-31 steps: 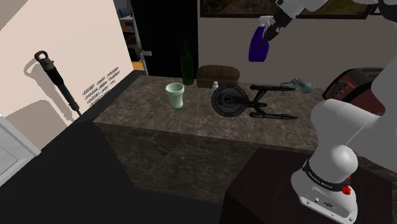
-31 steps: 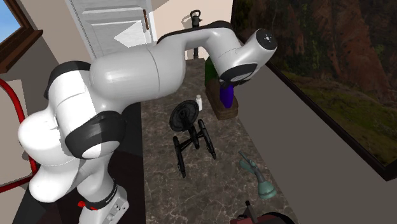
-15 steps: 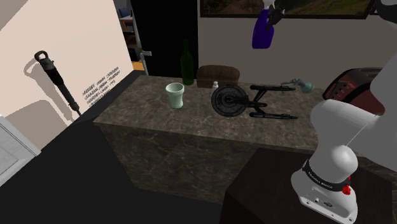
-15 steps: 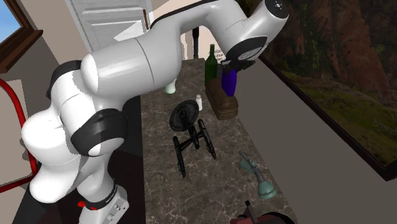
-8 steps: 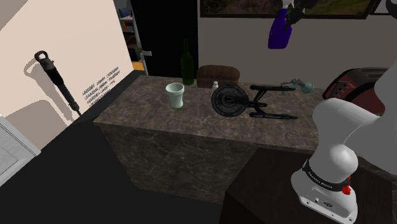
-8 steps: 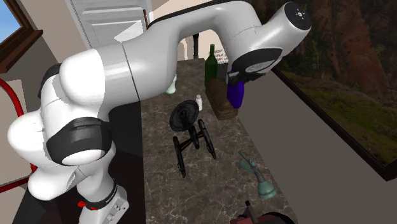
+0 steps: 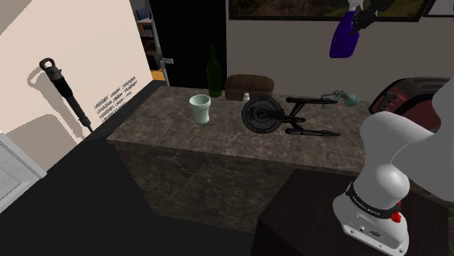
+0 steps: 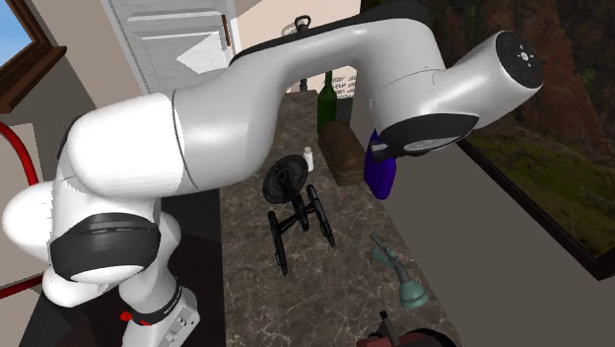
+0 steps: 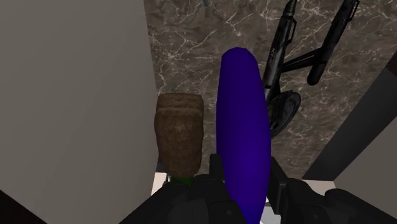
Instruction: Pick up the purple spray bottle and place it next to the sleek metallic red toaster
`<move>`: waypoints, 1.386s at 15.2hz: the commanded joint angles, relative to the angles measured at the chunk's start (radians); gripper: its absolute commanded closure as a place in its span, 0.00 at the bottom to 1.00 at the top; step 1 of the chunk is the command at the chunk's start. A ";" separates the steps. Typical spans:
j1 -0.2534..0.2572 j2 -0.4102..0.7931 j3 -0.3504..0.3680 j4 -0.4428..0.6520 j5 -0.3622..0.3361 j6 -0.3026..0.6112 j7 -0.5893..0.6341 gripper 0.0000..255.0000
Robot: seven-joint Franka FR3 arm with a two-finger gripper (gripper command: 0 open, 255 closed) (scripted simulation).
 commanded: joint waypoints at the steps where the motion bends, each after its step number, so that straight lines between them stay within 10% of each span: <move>1: -0.025 -0.010 -0.009 0.023 -0.008 -0.034 -0.029 1.00; 14: 0.049 -0.272 -0.143 0.473 -0.199 -0.340 -0.156 1.00; 21: -0.046 -0.221 -0.130 0.269 -0.170 -0.213 -0.207 1.00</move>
